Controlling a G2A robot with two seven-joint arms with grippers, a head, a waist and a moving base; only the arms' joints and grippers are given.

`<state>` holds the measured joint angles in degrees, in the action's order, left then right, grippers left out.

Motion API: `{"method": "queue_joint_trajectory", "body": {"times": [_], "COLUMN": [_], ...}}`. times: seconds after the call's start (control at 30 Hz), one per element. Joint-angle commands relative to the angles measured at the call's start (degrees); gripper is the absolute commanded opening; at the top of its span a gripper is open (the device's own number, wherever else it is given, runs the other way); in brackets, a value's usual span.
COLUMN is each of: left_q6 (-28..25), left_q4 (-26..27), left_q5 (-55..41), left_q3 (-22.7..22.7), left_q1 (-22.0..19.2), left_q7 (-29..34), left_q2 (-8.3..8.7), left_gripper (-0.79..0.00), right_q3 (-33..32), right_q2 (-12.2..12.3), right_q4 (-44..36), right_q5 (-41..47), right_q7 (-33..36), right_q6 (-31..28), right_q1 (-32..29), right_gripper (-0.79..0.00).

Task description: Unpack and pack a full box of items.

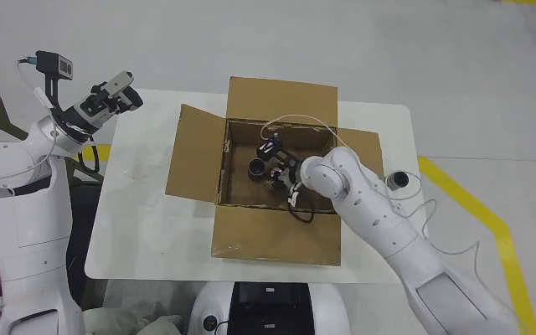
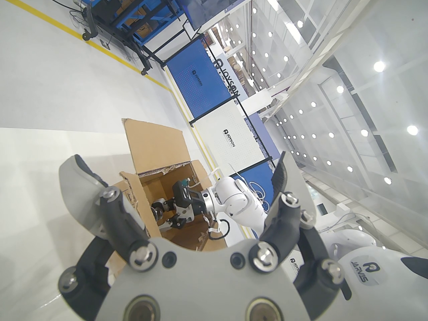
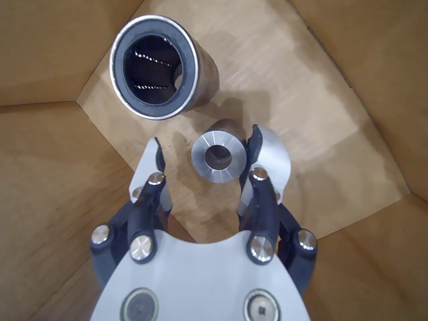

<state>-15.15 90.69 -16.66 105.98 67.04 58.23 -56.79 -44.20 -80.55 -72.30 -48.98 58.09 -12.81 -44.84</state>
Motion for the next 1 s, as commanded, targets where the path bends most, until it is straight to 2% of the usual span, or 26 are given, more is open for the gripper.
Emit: {"method": "queue_joint_trajectory", "body": {"times": [0.0,0.63,0.77,0.97], "left_q6": [0.0,0.0,0.0,0.0], "left_q4": [0.0,0.0,0.0,0.0], "left_q5": [0.0,0.0,0.0,0.0], "left_q3": [0.0,0.0,0.0,0.0], "left_q1": [0.0,0.0,0.0,0.0], "left_q7": [0.0,0.0,0.0,0.0], "left_q2": [0.00,0.00,0.00,0.00], "left_gripper": [0.000,0.000,0.000,0.000], "right_q3": [-0.3,-7.4,-8.1,-7.6], "right_q2": [0.1,2.8,3.1,3.2], "right_q4": [-0.9,-20.0,-20.9,-16.7], "right_q5": [0.0,-3.9,-5.2,-6.8], "right_q7": [0.6,7.4,7.9,5.8], "right_q6": [0.1,2.8,3.8,4.8], "right_q1": [0.0,-4.3,-5.6,-7.1], "right_gripper": [-0.785,-0.785,-0.785,-0.785]}}
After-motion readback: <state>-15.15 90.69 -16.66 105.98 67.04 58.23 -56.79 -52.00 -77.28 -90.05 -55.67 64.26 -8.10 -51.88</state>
